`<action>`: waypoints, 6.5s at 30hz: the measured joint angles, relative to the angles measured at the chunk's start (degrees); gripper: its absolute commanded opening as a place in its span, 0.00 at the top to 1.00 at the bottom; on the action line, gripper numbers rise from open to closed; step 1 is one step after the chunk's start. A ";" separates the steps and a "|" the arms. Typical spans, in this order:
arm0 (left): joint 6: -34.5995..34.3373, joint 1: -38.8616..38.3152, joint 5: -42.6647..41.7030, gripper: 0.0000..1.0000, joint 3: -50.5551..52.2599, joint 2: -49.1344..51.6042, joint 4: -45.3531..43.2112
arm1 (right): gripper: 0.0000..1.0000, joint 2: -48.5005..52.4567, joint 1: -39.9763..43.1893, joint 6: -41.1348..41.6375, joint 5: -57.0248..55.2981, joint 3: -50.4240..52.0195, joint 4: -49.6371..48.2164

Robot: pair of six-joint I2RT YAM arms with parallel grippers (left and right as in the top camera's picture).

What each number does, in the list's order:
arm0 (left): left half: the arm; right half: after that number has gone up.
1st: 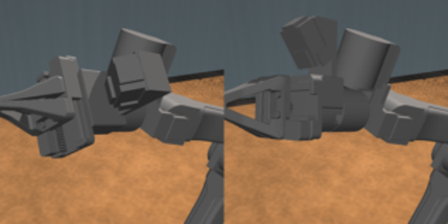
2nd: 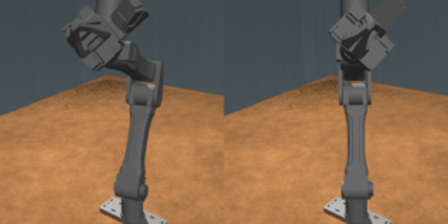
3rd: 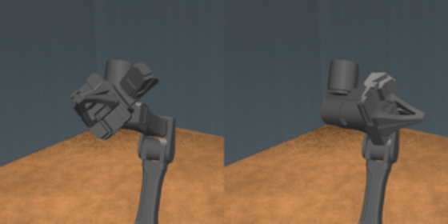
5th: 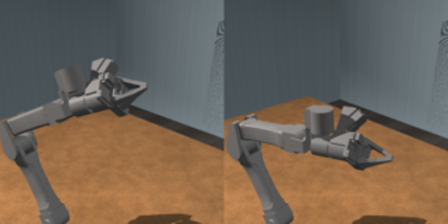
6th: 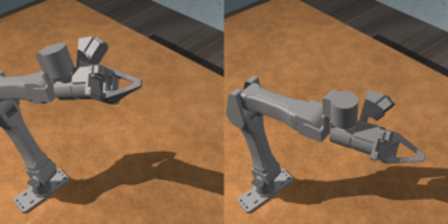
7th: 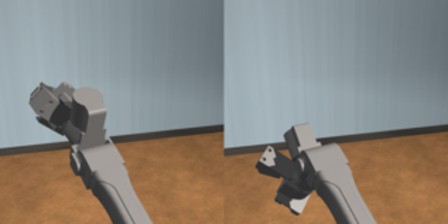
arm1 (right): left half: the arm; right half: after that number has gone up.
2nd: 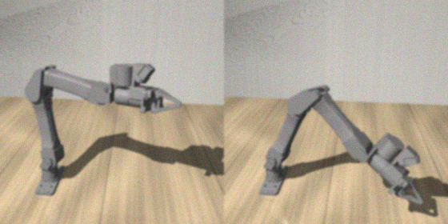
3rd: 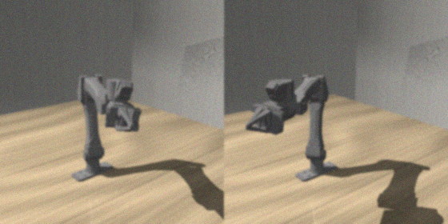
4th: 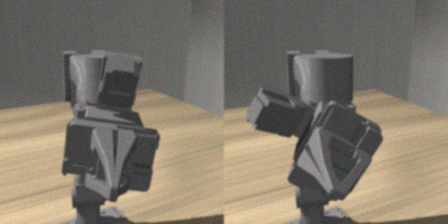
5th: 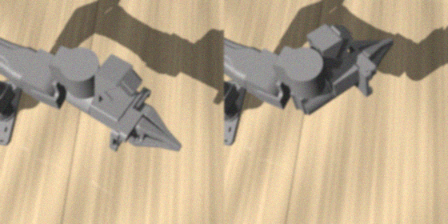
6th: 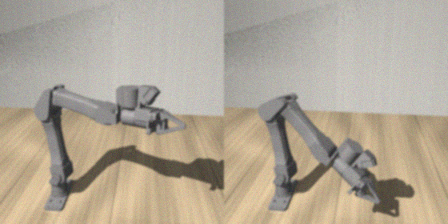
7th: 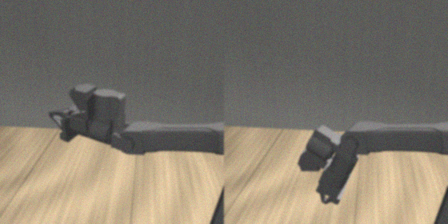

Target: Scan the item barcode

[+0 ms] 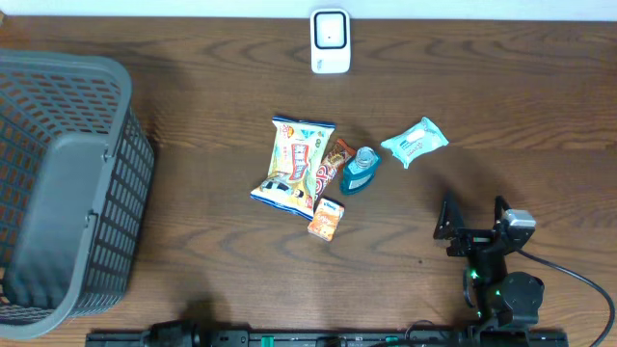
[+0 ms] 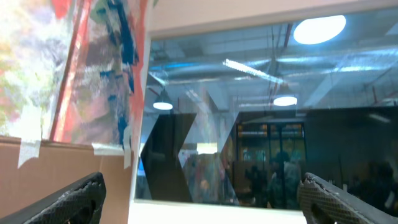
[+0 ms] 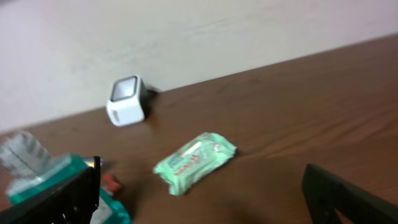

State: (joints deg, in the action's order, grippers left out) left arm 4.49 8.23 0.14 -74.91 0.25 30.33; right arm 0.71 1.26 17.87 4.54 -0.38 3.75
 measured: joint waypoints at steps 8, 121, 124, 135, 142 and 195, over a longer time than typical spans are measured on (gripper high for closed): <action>-0.09 -0.48 0.20 0.02 5.44 0.04 -13.77 | 0.01 1.33 0.00 9.75 2.12 0.00 -0.13; 4.98 -11.67 -13.33 0.02 66.60 13.09 -5.07 | 0.01 39.10 0.00 -11.89 32.06 -25.94 5.03; 4.98 -11.67 -13.33 0.02 66.60 13.09 -5.05 | 0.01 42.51 0.00 -12.07 32.28 -28.89 5.03; 4.98 -11.67 -13.33 0.02 66.60 7.10 -4.98 | 0.01 47.47 0.00 -15.76 32.81 -39.23 4.96; 4.98 -11.67 -13.33 0.02 66.60 2.34 -4.96 | 0.01 51.82 -0.02 -19.89 32.83 -42.69 5.05; 4.98 -11.67 -13.33 0.02 66.58 0.44 -4.81 | 0.01 94.71 -25.99 -87.65 8.92 -90.75 63.41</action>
State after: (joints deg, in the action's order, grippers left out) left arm 9.47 -3.44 -13.19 -8.34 0.69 25.52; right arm 95.42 -24.73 -69.78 13.45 -91.13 67.16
